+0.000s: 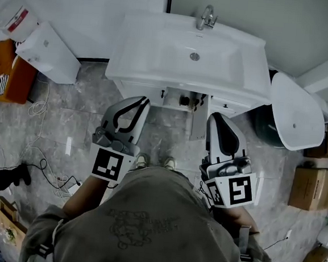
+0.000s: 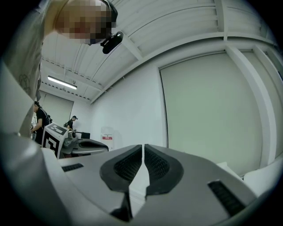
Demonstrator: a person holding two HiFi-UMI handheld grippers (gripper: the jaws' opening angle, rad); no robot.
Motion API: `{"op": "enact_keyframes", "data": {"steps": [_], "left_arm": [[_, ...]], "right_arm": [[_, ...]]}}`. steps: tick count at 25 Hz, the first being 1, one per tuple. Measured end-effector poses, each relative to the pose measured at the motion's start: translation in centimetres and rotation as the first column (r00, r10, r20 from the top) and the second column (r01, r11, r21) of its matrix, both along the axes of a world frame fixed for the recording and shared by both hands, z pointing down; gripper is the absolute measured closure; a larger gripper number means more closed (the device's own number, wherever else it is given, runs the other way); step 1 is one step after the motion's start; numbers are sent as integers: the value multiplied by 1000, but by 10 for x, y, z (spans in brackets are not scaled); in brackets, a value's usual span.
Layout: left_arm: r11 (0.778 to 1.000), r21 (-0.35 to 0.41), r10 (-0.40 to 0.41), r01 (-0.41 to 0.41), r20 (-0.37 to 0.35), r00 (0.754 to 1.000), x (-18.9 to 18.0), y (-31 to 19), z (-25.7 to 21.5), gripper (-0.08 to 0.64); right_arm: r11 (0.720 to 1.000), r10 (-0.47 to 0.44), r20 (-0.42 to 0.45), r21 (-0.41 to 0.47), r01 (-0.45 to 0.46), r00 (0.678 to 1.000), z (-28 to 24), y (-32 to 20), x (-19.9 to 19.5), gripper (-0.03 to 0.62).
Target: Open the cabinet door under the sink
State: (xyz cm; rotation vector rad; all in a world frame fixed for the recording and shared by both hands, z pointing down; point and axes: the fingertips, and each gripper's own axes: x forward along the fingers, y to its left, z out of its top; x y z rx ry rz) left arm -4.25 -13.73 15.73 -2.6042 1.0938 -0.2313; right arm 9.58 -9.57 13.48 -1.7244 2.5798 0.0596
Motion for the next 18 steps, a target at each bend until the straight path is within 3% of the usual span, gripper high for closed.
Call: {"op": "enact_keyframes", "data": {"steps": [7,18], "left_arm": [[1000,13,3,-3,4,1000,0,-2,-3,528],[999,-36,-11,11,5,1000,-3,-5,11,529]], "right_arm": [[1000,-22,47,-13,23,999,-2,-2,-7,555],[999,-32,26,-13,32,999,4,-5,-14,555]]}}
